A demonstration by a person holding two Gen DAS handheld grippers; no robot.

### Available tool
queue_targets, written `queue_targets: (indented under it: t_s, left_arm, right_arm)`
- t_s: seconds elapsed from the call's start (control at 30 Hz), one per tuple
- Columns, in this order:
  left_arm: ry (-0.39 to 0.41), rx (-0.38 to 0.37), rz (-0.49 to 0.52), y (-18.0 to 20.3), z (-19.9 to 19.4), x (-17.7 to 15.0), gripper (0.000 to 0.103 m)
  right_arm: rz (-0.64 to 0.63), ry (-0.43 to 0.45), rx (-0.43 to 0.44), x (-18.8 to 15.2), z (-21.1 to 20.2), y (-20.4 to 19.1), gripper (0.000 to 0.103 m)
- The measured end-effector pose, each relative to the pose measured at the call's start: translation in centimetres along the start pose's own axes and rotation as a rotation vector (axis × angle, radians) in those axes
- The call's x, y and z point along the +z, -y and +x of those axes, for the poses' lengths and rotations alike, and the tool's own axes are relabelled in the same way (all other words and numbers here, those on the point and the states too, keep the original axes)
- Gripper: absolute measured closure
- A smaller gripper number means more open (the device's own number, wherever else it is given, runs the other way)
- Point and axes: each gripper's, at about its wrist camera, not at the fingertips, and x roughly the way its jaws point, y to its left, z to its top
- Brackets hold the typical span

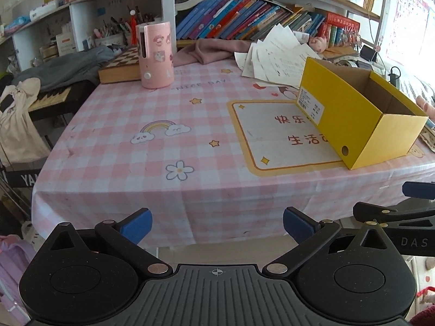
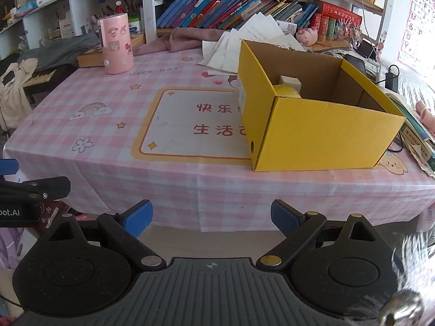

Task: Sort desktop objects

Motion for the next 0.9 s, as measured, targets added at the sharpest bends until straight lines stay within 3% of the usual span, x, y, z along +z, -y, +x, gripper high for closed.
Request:
queue_targets:
  t_s: [0.9]
  left_arm:
    - [-0.018,-0.03,0.007,0.36,-0.11,-0.16,0.0]
  right_arm:
    - [0.011,0.003,-0.004,-0.09,-0.42,0.35,0.007]
